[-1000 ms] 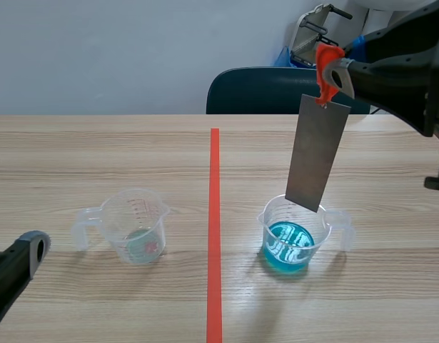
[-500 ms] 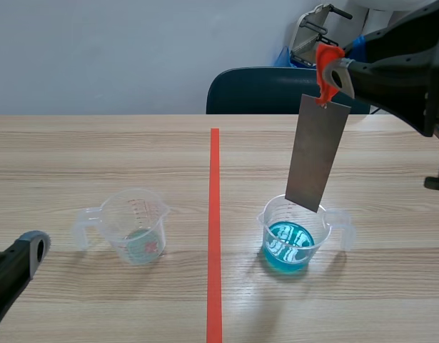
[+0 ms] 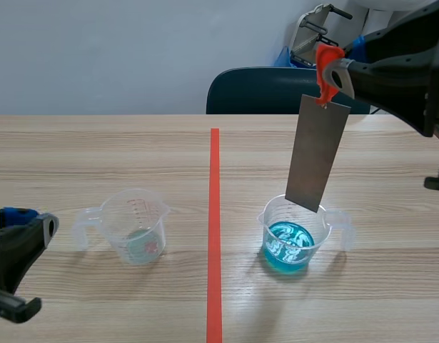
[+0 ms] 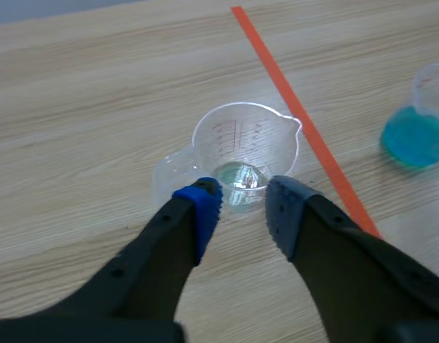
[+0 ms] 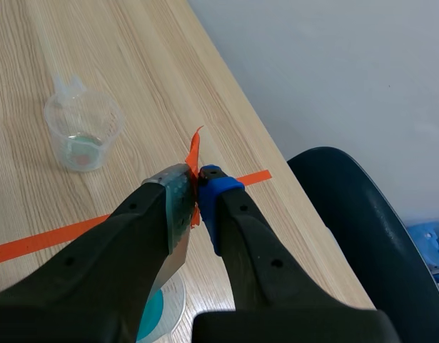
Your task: Do the redox reaction experiment
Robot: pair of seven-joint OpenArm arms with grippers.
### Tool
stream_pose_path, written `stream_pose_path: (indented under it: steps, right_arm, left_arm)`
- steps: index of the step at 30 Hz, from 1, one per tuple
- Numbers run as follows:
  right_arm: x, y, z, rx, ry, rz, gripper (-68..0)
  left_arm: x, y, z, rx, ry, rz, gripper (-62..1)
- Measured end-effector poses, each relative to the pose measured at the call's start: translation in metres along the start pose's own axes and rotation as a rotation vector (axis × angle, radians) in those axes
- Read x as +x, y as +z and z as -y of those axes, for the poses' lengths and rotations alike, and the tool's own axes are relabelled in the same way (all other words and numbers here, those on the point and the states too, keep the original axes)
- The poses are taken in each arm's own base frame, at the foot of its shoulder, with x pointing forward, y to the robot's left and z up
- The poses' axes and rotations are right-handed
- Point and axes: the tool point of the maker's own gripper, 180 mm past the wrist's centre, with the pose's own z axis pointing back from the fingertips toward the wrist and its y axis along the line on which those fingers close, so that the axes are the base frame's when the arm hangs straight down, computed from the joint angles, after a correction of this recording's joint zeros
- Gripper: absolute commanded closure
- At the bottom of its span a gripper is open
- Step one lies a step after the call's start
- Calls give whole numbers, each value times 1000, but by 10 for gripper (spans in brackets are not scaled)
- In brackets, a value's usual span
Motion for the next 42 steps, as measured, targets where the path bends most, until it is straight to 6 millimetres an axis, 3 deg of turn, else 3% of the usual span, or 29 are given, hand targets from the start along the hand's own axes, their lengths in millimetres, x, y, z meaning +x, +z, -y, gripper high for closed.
stream_pose_path:
  steps: [2, 6, 11, 18, 25, 34, 42]
  right_arm:
    - [0, 0, 0, 0, 0, -1, -8]
    - [0, 0, 0, 0, 0, 0, -8]
    - [0, 0, 0, 0, 0, 0, -8]
    - [0, 0, 0, 0, 0, 0, -8]
    - [0, 0, 0, 0, 0, 0, -8]
    - [0, 0, 0, 0, 0, 0, -8]
    - [0, 0, 0, 0, 0, 0, -8]
  left_arm:
    - [-8, -15, 2, -17, 15, 4, -27]
    - [-12, -46, 16, -76, -1, 42, -27]
    - [-8, -80, 53, -196, -33, 94, -27]
    - [0, -113, 101, -355, -92, 138, -27]
    - [3, -143, 132, -433, -116, 159, -27]
    - [-5, -157, 172, -515, -127, 163, -27]
    - [-9, -159, 177, -521, -143, 163, -27]
